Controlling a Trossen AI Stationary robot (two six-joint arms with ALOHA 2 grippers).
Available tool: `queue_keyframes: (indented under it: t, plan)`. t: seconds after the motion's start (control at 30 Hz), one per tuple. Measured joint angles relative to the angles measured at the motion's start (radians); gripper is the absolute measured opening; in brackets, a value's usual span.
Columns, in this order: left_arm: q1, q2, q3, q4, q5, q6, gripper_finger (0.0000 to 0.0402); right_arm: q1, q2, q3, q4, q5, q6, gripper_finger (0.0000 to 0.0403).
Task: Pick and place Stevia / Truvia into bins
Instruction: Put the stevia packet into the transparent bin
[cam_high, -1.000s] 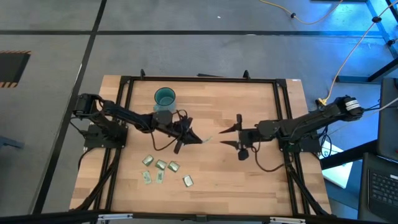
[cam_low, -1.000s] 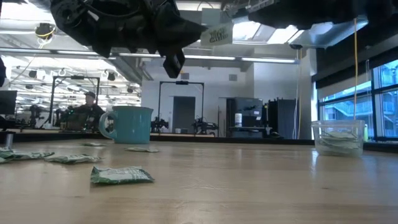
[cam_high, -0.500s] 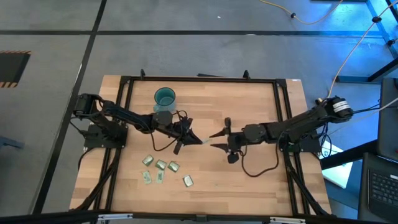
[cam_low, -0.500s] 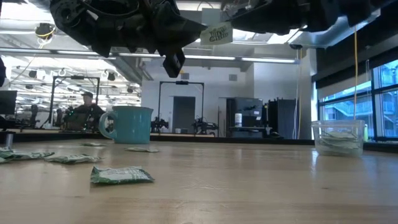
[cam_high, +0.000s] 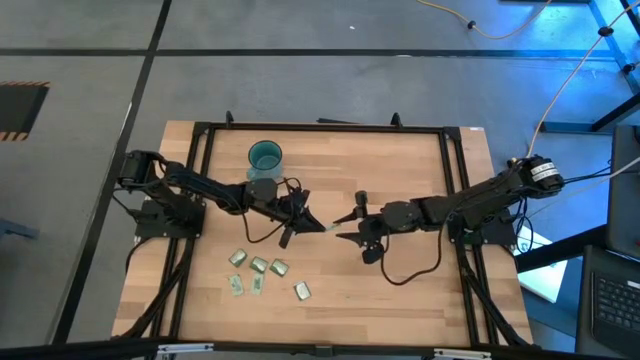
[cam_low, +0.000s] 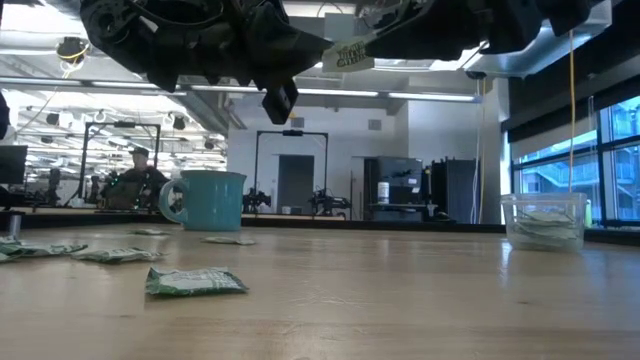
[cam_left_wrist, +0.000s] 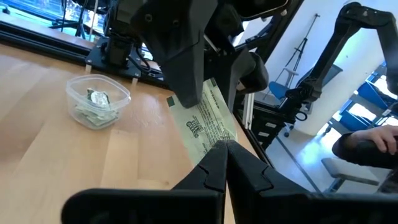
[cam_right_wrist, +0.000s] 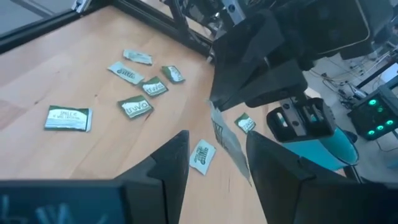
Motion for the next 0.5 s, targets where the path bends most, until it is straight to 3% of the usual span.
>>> queue_keyframes:
  t: [0.2,0.5]
  plan:
    - [0.0,0.0,0.0,0.0,0.0,0.001,0.0003,0.0,0.0,0.0,-0.005,0.0,0.003,0.0153]
    - [0.0,0.0,0.0,0.0,0.0,0.001,0.0003,0.0,0.0,0.0,-0.006,0.0,0.002,0.0073]
